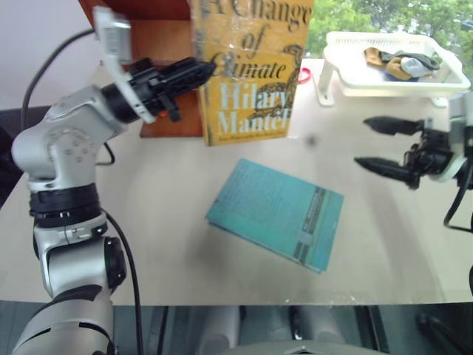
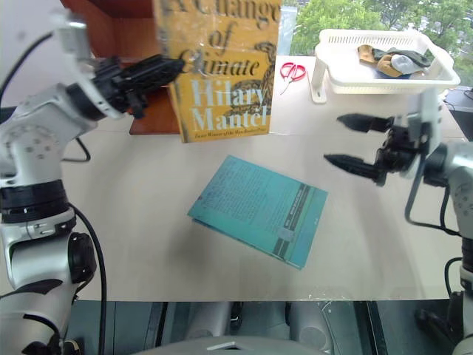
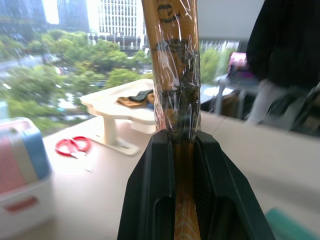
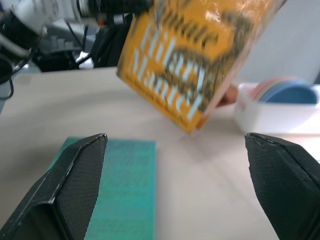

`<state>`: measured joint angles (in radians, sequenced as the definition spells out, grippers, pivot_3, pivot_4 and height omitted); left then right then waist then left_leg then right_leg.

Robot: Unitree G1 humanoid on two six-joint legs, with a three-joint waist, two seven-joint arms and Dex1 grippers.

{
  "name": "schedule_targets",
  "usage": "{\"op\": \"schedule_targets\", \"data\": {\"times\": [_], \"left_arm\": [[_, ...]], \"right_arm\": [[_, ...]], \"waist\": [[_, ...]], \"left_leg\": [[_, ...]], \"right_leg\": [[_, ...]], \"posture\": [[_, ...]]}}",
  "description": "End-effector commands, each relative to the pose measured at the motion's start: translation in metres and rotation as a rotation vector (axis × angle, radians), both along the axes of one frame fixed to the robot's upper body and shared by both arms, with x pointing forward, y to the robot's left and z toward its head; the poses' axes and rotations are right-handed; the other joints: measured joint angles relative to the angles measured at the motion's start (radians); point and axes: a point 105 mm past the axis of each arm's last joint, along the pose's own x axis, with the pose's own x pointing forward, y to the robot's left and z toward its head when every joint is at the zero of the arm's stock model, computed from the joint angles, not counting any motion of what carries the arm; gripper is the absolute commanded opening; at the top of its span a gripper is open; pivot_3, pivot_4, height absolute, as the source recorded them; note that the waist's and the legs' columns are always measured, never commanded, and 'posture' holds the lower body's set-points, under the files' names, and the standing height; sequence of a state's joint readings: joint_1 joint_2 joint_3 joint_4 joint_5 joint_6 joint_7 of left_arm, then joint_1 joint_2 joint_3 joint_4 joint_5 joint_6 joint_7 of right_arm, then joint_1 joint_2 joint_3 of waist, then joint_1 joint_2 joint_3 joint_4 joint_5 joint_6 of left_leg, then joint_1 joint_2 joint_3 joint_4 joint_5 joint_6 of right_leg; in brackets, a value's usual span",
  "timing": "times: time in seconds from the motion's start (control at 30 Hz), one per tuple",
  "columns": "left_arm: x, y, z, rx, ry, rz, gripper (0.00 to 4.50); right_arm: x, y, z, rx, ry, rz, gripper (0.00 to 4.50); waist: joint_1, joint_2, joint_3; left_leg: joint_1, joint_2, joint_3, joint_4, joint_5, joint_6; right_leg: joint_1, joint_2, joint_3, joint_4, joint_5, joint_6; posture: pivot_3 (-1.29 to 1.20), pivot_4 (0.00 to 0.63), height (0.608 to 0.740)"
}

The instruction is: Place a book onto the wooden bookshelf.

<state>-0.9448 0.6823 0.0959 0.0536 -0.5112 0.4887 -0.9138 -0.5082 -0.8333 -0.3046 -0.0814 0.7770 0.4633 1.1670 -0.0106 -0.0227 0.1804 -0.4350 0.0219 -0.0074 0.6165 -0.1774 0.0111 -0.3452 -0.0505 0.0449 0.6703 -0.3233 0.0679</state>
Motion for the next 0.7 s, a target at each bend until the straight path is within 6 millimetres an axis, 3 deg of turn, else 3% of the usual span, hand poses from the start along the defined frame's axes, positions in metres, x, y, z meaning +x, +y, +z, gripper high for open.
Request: {"op": "schedule_targets", "data": {"times": [0.03, 0.1, 0.2, 0.4, 0.53, 0.7], "left_arm": [[-0.008, -0.012, 0.043, 0.252, -0.457, 0.119, 0.05], [-0.008, -0.015, 0.054, 0.331, -0.586, 0.155, 0.05], [-0.001, -0.013, 0.051, 0.534, -0.710, 0.212, 0.05], [0.021, 0.020, 0.047, 0.964, -0.923, 0.407, 0.05], [0.034, 0.053, 0.049, 1.074, -0.900, 0.529, 0.05], [0.043, 0.091, 0.050, 1.169, -0.806, 0.660, 0.05]], "right_arm": [[-0.007, -0.013, 0.027, 0.105, -0.090, 0.003, 4.50], [-0.009, -0.014, 0.025, 0.107, -0.085, 0.014, 4.50], [-0.005, -0.014, 0.019, 0.084, -0.084, 0.002, 4.50], [-0.002, -0.010, 0.022, 0.105, -0.109, 0.014, 4.50], [-0.003, -0.008, 0.022, 0.113, -0.112, 0.030, 4.50], [-0.004, -0.007, 0.021, 0.104, -0.108, 0.039, 4.50]], "waist": [[0.001, 0.000, 0.000], [0.001, 0.000, 0.000], [-0.003, 0.001, 0.000], [-0.004, 0.004, 0.003], [-0.001, 0.005, 0.003], [-0.001, 0.005, 0.003]], "left_leg": [[0.000, 0.000, 0.000, 0.000, 0.000, 0.001], [-0.001, 0.000, 0.001, 0.000, -0.001, 0.001], [-0.002, 0.000, 0.001, -0.001, 0.000, 0.001], [-0.002, 0.000, 0.003, -0.001, -0.001, 0.002], [-0.007, 0.000, 0.003, 0.000, -0.001, 0.002], [-0.030, 0.000, 0.002, 0.012, 0.002, -0.002]], "right_leg": [[0.000, 0.000, 0.000, -0.001, 0.000, 0.000], [0.000, 0.001, 0.000, -0.002, 0.000, 0.000], [0.000, 0.000, 0.000, -0.005, 0.000, 0.000], [-0.001, 0.002, 0.001, -0.004, 0.000, 0.000], [-0.006, 0.002, 0.000, -0.003, 0.000, 0.000], [-0.029, 0.002, -0.001, 0.010, 0.000, 0.001]], "posture": [[0.00, 0.150, 0.740], [0.00, 0.150, 0.740], [0.00, 0.150, 0.740], [0.00, 0.150, 0.740], [0.00, 0.150, 0.740], [0.00, 0.150, 0.740]]}}
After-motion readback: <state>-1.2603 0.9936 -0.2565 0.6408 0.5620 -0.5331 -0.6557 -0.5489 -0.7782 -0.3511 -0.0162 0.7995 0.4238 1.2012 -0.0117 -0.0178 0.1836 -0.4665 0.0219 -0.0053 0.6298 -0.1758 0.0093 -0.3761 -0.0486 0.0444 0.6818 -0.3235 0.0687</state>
